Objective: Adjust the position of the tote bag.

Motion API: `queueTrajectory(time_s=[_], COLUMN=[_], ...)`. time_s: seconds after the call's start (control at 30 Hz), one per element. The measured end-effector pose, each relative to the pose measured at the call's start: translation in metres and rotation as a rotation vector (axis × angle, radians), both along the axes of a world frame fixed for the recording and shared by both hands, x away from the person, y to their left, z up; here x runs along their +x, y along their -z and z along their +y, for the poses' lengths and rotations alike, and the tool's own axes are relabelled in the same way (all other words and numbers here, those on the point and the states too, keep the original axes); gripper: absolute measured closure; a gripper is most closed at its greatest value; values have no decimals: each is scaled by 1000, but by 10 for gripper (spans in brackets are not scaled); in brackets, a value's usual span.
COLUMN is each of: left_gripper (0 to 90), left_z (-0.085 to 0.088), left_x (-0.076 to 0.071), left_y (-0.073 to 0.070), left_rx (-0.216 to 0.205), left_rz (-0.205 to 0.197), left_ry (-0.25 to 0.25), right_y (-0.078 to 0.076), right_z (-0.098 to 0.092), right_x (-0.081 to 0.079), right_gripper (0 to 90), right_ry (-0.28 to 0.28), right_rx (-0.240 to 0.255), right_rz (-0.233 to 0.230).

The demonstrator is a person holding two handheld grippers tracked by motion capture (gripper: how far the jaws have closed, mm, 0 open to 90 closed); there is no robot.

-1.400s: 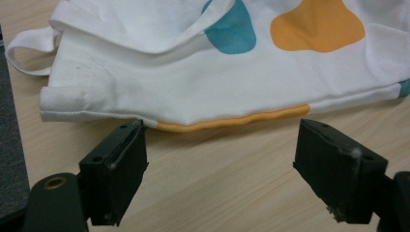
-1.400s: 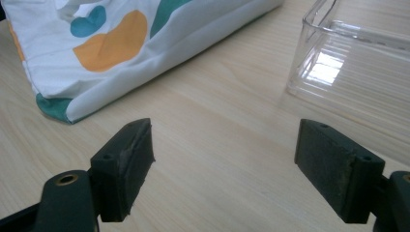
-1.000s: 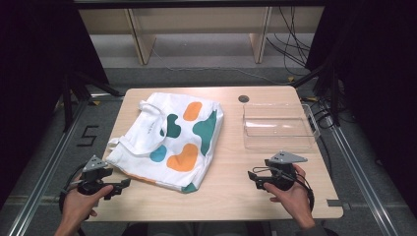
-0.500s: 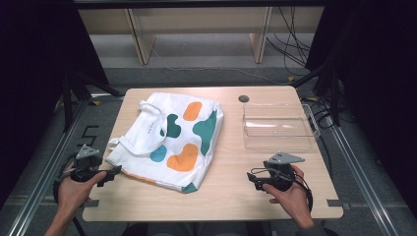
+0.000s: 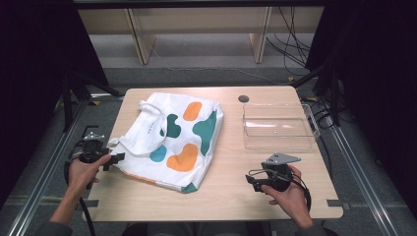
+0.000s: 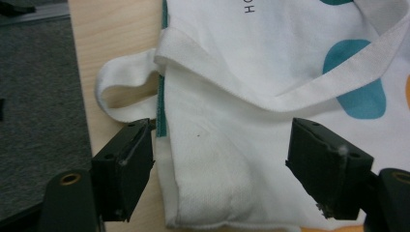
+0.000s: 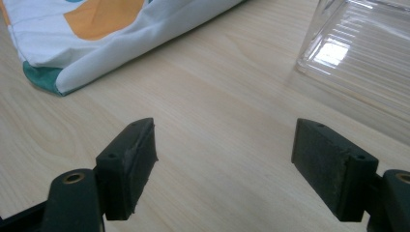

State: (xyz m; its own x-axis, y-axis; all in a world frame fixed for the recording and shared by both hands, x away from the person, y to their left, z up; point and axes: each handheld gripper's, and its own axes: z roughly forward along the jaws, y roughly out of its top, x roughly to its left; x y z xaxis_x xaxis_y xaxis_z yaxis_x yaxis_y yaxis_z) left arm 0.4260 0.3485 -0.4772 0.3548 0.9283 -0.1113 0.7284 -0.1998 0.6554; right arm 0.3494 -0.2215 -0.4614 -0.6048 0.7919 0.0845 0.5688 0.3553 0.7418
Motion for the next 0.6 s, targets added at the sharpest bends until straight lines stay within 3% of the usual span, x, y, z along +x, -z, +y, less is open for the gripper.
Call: queueTrajectory(time_s=[0.03, 0.13, 0.23, 0.3, 0.37, 0.4, 0.43, 0.53, 0.6], left_gripper=[241, 389, 479, 568, 658, 715, 727, 756, 767], left_z=[0, 0, 1, 3, 2, -1, -1, -8, -13], left_x=[2, 5, 3, 1, -1, -3, -3, -12, -25], left_y=[2, 7, 11, 11, 13, 12, 12, 9, 5], left_rx=[-12, -8, 24, 6, 3, -7, -7, 17, 4], left_rz=[23, 34, 32, 47, 37, 54, 54, 62, 80], left_ry=[5, 9, 27, 40, 32, 56, 56, 84, 145], right_y=[0, -1, 0, 0, 0, 0, -1, -1, 0], right_z=[0, 0, 0, 0, 1, 2, 3, 3, 4], right_x=[0, -1, 0, 1, 0, 0, -1, 0, 0], right_gripper=[246, 246, 249, 250, 250, 250, 252, 259, 262], right_ry=[0, -1, -10, -18, -16, -23, -21, -39, -45], right_rx=[0, -9, -14, -23, -14, -13, -8, -18, -4], right_rz=[0, 2, 1, -12, -2, 2, 17, 0, 7])
